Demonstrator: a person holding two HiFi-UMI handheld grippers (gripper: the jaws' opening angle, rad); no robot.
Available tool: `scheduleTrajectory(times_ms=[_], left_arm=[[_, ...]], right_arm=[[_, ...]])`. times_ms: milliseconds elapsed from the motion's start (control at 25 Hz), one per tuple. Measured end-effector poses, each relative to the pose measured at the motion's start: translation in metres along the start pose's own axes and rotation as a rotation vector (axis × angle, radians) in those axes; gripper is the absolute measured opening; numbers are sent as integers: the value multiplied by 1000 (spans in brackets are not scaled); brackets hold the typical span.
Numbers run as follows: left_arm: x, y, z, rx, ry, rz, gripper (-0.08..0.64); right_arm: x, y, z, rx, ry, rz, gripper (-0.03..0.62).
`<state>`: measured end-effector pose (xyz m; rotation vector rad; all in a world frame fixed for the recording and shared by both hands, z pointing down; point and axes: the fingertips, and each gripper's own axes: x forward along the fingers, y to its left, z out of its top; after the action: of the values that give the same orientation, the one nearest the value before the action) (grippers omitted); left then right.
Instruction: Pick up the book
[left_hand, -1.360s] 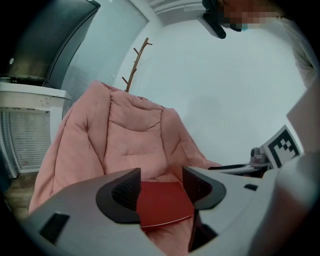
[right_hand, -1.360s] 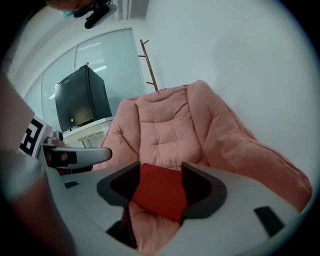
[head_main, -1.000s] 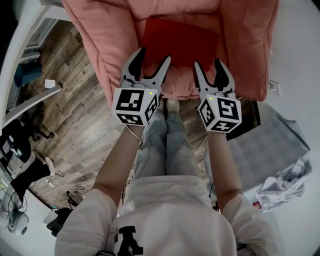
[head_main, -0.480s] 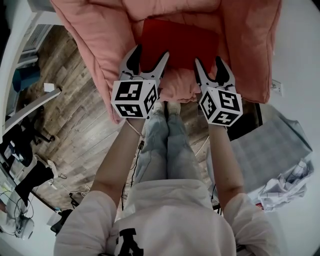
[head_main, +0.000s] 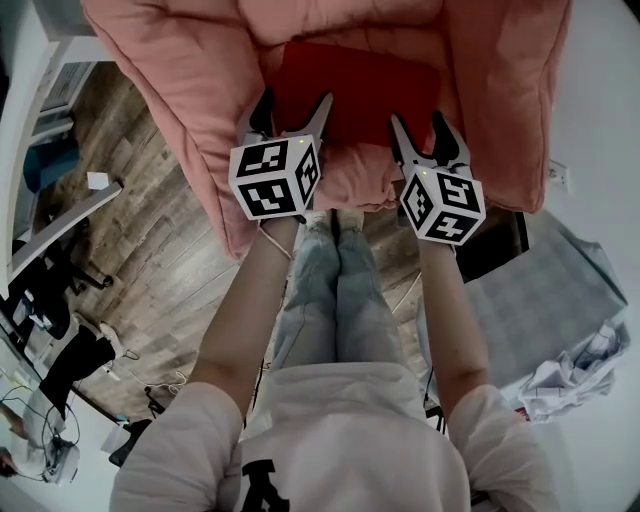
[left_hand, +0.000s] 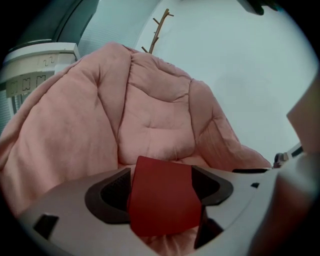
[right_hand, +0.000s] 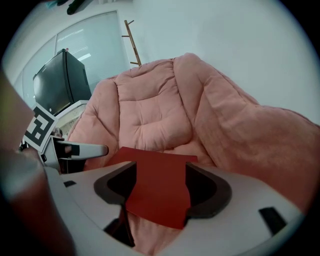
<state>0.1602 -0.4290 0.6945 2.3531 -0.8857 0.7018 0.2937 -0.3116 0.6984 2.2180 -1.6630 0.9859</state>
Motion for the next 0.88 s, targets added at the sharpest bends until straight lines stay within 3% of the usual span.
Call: scheduleTrajectory(times_ms=[480,880], left_arm=[[30,10,-18,20,112,17,396],[48,21,-28,-21,159,22,407]], right_arm=[[24,-24,-18,32,74,-33,324],[46,-35,-37,21,135,-27,350]])
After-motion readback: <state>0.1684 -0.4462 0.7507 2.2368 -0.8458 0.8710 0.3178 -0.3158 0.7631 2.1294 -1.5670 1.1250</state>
